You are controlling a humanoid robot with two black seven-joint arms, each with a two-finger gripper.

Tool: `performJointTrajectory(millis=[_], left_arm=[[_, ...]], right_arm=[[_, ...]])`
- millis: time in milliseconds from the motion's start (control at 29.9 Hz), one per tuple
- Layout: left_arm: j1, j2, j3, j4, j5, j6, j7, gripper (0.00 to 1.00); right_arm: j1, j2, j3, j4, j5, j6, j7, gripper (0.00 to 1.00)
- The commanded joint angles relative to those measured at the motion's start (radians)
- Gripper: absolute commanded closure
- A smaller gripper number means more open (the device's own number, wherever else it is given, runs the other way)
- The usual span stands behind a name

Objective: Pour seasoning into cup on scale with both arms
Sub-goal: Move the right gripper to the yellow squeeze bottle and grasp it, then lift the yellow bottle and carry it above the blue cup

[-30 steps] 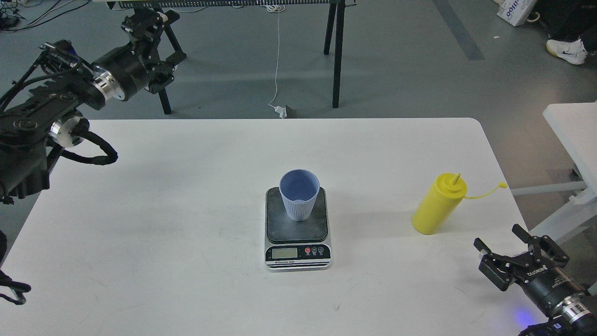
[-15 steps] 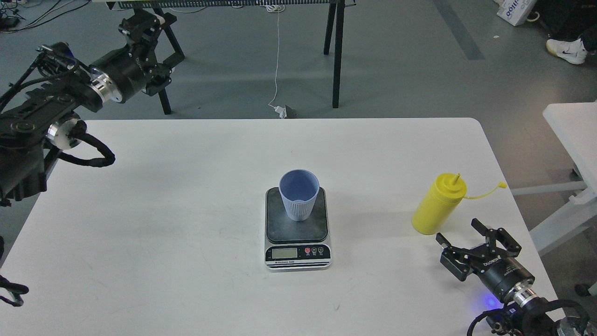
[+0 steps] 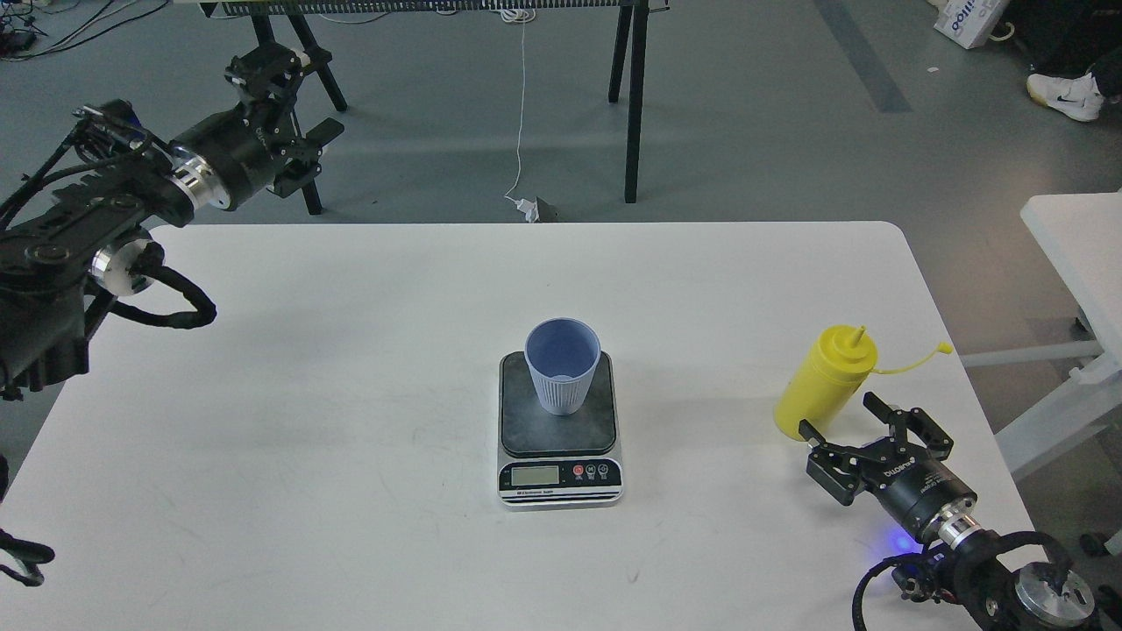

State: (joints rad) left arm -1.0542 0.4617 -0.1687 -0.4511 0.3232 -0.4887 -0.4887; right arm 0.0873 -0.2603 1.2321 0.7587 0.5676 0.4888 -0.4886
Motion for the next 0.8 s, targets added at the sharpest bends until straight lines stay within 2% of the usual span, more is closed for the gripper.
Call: performJointTrajectory(millis=[0,335,435,469,502,569,669,770], left_arm=[[0.000,0.002,0.002,-0.001,0.000,0.000,0.000,0.08],[0.006,0.006,0.002,-0.001,-0.001,0.000,0.000,0.08],[0.013,0.006,0.002,-0.001,-0.001,0.000,0.000,0.08],[0.013,0.006,0.002,-0.001,-0.001,0.000,0.000,0.08],[0.013,0.006,0.002,-0.001,-0.001,0.000,0.000,0.08],[0.014,0.006,0.002,-0.001,-0.001,0.000,0.000,0.08],[0.014,0.006,0.002,-0.001,-0.001,0.000,0.000,0.08],[0.014,0.006,0.002,-0.001,-0.001,0.000,0.000,0.08]], right_arm=[[0.022,0.001,-0.025,-0.004,0.000,0.000,0.000,0.00],[0.077,0.004,-0.066,-0.050,-0.002,0.000,0.000,0.02],[0.077,0.006,-0.086,-0.050,-0.002,0.000,0.000,0.09],[0.078,0.004,-0.089,-0.050,-0.002,0.000,0.000,0.15],[0.077,0.004,-0.091,-0.048,-0.002,0.000,0.000,0.25],[0.077,0.004,-0.092,-0.050,-0.003,0.000,0.000,0.62],[0.077,0.000,-0.095,-0.047,-0.014,0.000,0.000,0.87],[0.083,-0.005,-0.082,-0.039,-0.037,0.000,0.000,0.95]])
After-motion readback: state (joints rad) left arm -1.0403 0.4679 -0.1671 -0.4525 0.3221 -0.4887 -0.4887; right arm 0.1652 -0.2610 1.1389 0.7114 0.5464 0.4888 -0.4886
